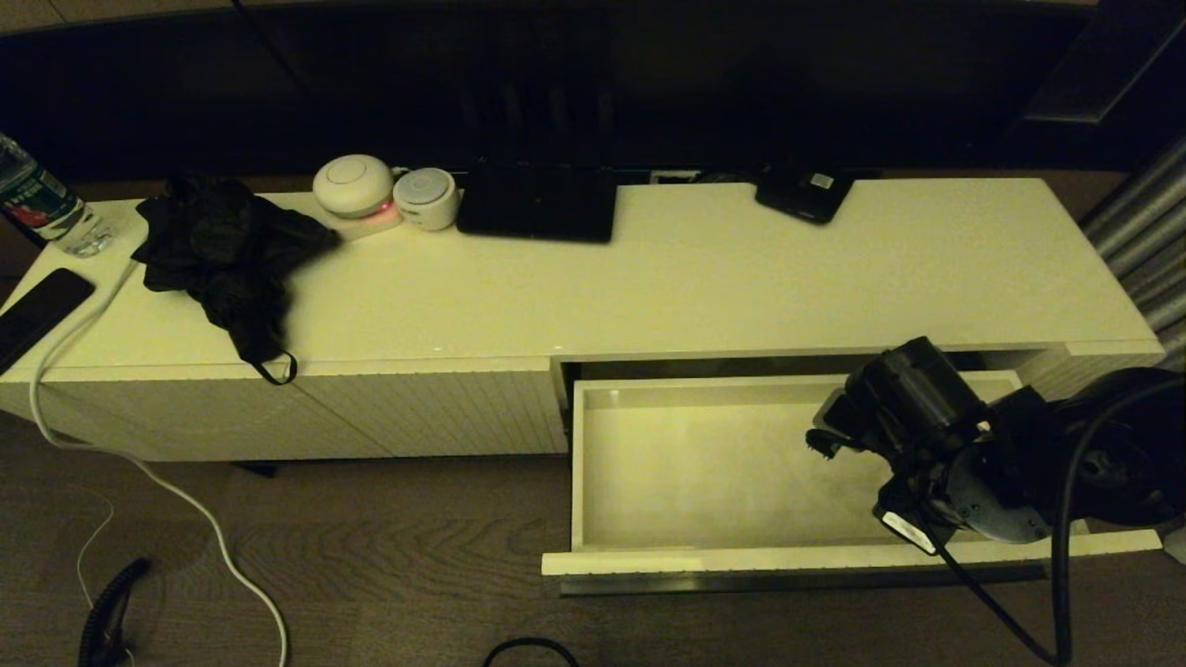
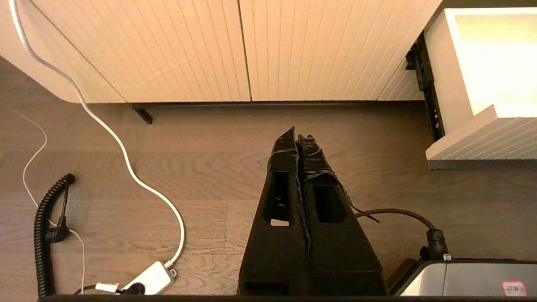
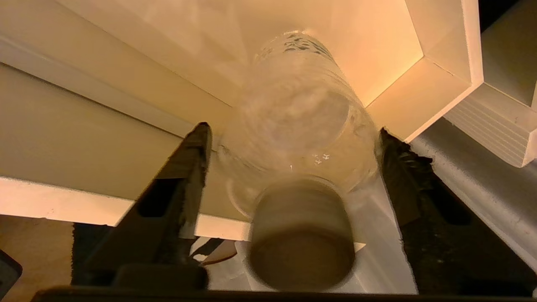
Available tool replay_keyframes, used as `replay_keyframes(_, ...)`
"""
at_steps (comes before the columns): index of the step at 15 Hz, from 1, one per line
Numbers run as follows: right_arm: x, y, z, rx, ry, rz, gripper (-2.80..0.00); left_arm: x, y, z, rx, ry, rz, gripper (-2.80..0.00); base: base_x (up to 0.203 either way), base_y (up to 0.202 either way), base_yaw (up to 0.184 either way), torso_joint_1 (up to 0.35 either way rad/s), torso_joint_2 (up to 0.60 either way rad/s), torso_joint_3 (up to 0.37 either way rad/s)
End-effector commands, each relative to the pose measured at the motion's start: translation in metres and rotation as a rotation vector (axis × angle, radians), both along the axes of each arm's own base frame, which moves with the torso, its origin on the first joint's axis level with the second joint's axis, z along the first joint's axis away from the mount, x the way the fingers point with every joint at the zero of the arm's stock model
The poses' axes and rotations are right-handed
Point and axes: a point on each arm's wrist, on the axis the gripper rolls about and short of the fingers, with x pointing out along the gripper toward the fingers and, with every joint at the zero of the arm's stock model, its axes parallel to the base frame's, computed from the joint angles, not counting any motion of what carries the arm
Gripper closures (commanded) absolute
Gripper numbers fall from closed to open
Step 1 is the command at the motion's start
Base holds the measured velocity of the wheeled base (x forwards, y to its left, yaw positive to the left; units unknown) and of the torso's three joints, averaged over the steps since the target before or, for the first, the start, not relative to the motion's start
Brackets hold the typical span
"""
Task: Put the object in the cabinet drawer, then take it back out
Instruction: Put the mineral water in the drawer
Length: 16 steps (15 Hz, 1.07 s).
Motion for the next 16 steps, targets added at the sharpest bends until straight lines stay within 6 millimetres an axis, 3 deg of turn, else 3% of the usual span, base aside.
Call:
replay_keyframes(1, -0.001, 0.000, 0.002, -0.001, -0.005, 0.000, -2.80, 0.000, 0.000, 0.000, 0.000, 0.000, 0.000, 0.00, 0.000, 0.000, 0.000, 0.000, 0.00, 0.000)
replay_keyframes(7, -0.001, 0.007, 0.002, 0.009, -0.017, 0.021, -2.80, 0.000, 0.000, 0.000, 0.000, -0.001, 0.000, 0.00, 0.000, 0.000, 0.000, 0.000, 0.00, 0.000)
replay_keyframes(11, -0.003, 0.006, 0.028, 0.050, -0.105, 0.020, -2.80, 0.000, 0.000, 0.000, 0.000, 0.000, 0.000, 0.00, 0.000, 0.000, 0.000, 0.000, 0.00, 0.000)
replay_keyframes(16, -0.024, -0.008, 0.065, 0.088, -0.234, -0.012, -2.80, 0.000, 0.000, 0.000, 0.000, 0.000, 0.000, 0.00, 0.000, 0.000, 0.000, 0.000, 0.00, 0.000)
